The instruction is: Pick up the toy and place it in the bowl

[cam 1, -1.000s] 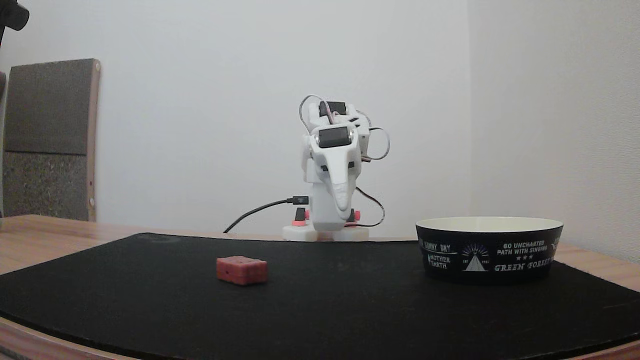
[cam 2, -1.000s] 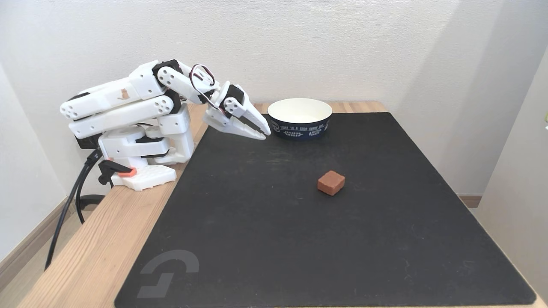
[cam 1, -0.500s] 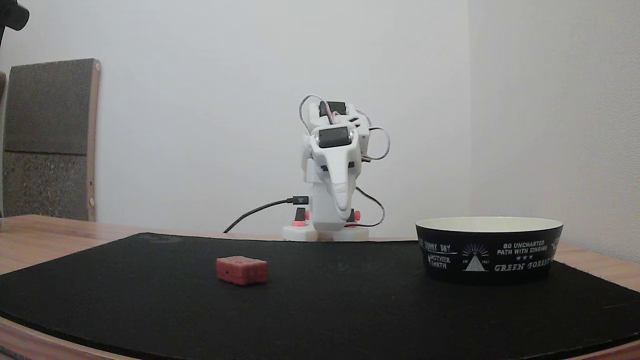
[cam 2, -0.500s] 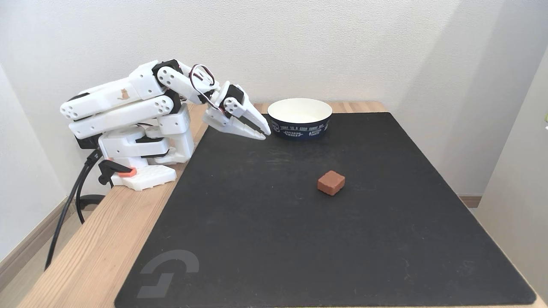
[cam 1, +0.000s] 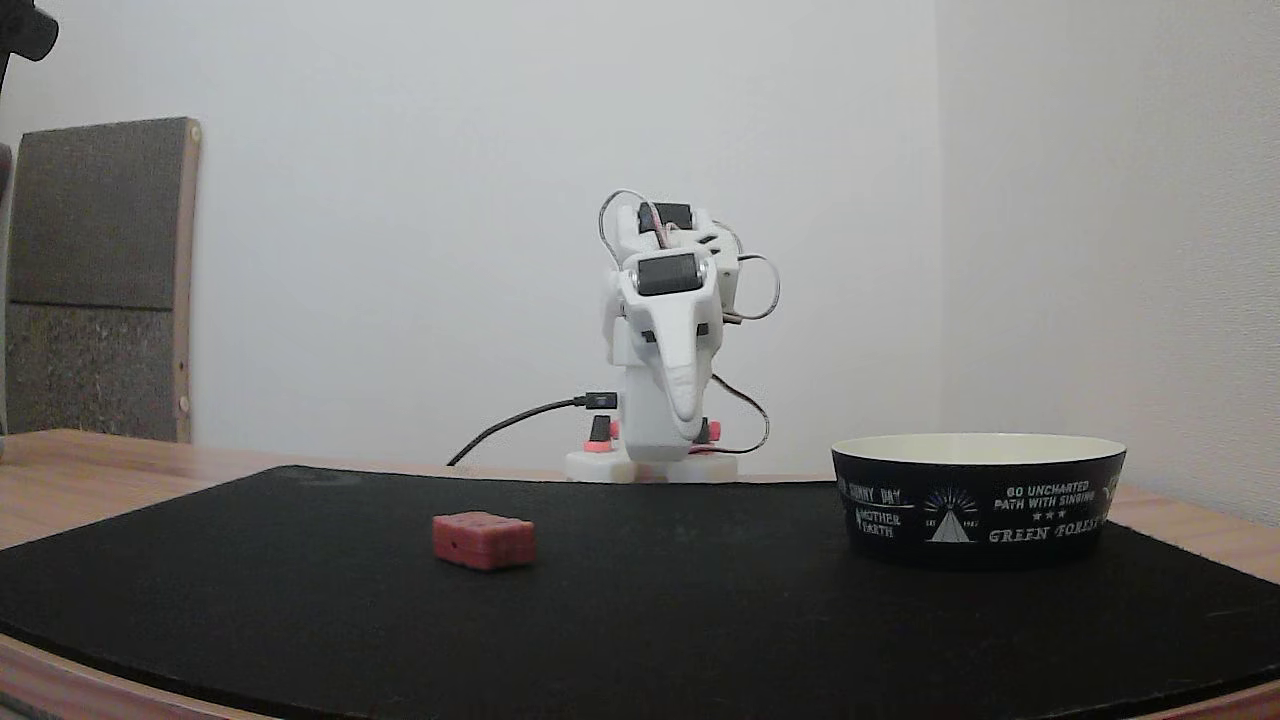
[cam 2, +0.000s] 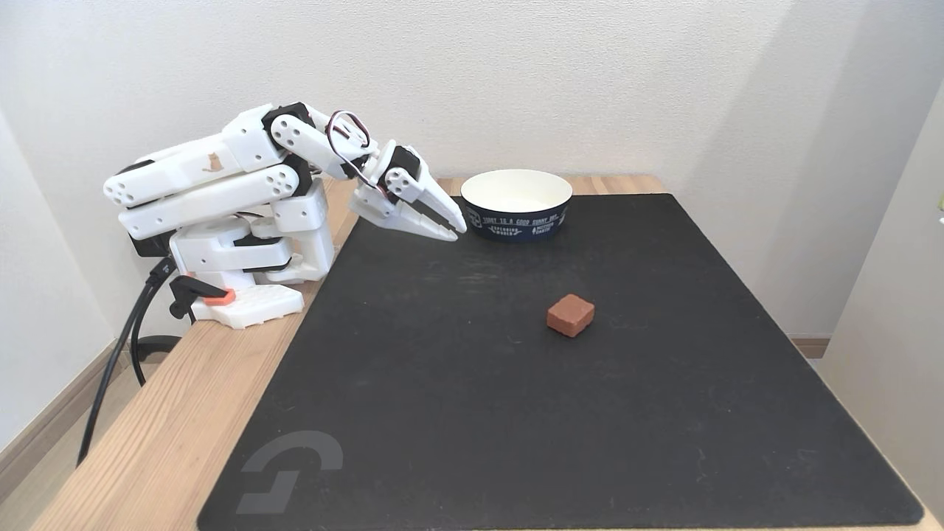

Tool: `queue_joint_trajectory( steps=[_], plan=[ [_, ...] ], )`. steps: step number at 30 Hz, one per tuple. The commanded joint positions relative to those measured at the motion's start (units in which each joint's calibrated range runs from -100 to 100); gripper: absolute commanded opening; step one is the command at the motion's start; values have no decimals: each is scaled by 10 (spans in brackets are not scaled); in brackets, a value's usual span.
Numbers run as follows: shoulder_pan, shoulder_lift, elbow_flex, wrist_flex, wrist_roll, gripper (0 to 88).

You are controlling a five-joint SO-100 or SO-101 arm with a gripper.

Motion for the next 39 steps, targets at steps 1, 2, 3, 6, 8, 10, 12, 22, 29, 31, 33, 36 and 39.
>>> queue_joint_trajectory(
  steps=[1,2,3,6,8,10,12,22,29,31,33,36,39],
  plan=[
    [-3,-7,7,0,2,63],
    [-3,-7,7,0,2,63],
    [-3,-7,7,0,2,63],
    [-3,-7,7,-2,3,64],
    [-3,-7,7,-2,3,93],
    [-3,-7,7,-2,3,174],
    [-3,-7,7,-1,3,332],
    [7,11,-7,-3,-2,405],
    [41,246,-185,-4,-37,409],
    [61,379,-297,-4,-60,410],
    [74,473,-379,-4,-62,410],
    [126,649,-525,-3,-62,407],
    [171,757,-621,-3,-62,409]
  ],
)
